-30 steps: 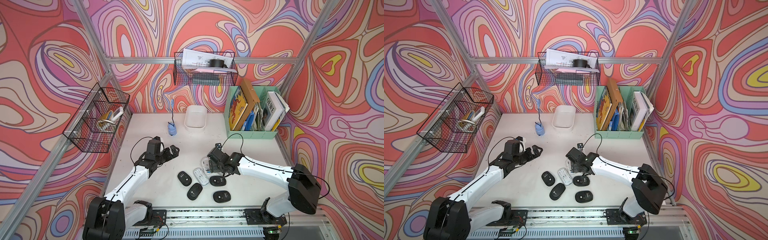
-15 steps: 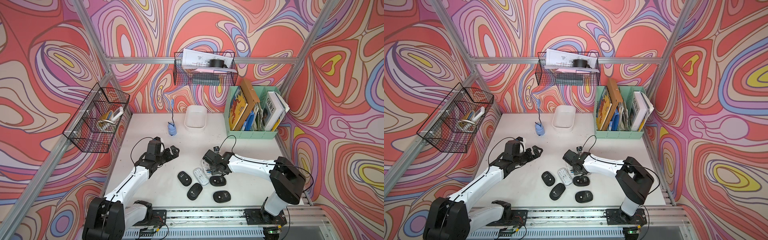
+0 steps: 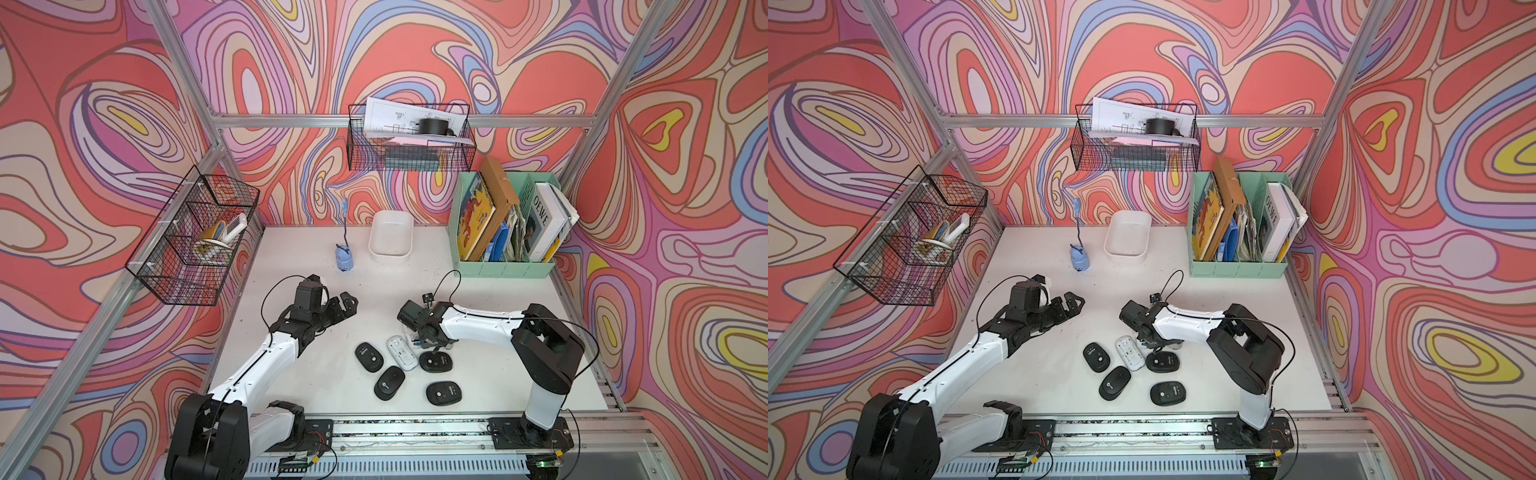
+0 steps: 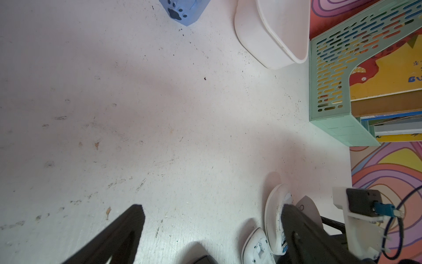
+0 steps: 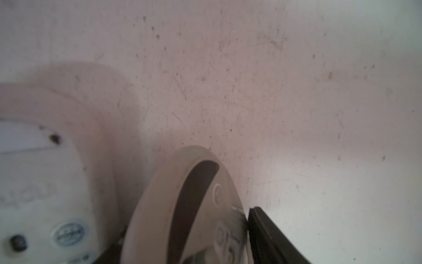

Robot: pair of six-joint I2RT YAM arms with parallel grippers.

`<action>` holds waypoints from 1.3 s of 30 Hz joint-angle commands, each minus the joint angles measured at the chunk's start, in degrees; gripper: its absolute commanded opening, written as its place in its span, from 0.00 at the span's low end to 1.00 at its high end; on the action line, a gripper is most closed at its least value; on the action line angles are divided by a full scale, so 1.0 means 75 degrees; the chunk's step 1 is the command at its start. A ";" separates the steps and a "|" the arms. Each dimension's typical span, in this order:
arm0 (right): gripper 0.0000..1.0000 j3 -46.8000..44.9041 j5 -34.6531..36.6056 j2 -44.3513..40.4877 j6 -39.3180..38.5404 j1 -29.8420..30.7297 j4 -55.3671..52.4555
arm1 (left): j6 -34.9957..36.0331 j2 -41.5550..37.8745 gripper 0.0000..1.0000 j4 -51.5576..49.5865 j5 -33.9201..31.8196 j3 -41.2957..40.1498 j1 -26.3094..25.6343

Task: Put the mouse in the storage box
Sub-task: Pick up the mouse from the center of the board.

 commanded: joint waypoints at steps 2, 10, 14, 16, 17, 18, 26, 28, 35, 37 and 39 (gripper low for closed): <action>0.55 0.0053 0.0137 0.0129 0.0181 0.0027 -0.0092 | -0.0105 0.0073 0.99 -0.0060 -0.0055 -0.0043 -0.0031; 0.43 -0.0129 0.0299 -0.0765 0.0195 0.0026 0.0188 | -0.0039 0.0659 0.99 -0.0386 -0.0665 0.0770 -0.0650; 0.42 -0.0347 0.0223 -0.1338 0.0244 0.0008 0.0531 | 0.0095 0.1288 0.99 -0.0833 -0.1468 0.1720 -0.1359; 0.41 -0.0498 0.0113 -0.1615 0.0302 -0.0037 0.0740 | 0.0061 0.1639 0.99 -0.0908 -0.1823 0.2101 -0.1617; 0.41 -0.0560 0.0048 -0.1727 0.0336 -0.0073 0.0824 | 0.0027 0.1788 0.99 -0.0921 -0.1954 0.2268 -0.1716; 0.40 -0.0653 -0.0063 -0.1847 0.0380 -0.0138 0.0938 | -0.0035 0.1980 0.98 -0.0970 -0.2022 0.2449 -0.1808; 0.40 -0.0955 -0.1712 -0.2640 0.0207 -0.1159 0.2777 | -0.0539 0.2704 0.98 -0.0758 -0.2212 0.2919 -0.1979; 0.40 -0.0690 -0.2266 -0.2472 0.0115 -0.1468 0.3309 | -0.0578 0.2532 0.98 -0.0578 -0.2315 0.2647 -0.1980; 0.38 0.1527 -0.2735 -0.0667 -0.0552 -0.1821 0.4064 | -0.0522 0.1404 0.99 -0.0238 -0.2681 0.1462 -0.1987; 0.38 0.2191 -0.2931 0.0004 -0.0610 -0.1921 0.4298 | -0.0453 0.1012 0.99 -0.0161 -0.2781 0.1073 -0.1987; 0.38 0.2804 -0.2960 0.0528 -0.0688 -0.1962 0.4457 | -0.0375 0.0682 0.99 -0.0230 -0.2910 0.0831 -0.1976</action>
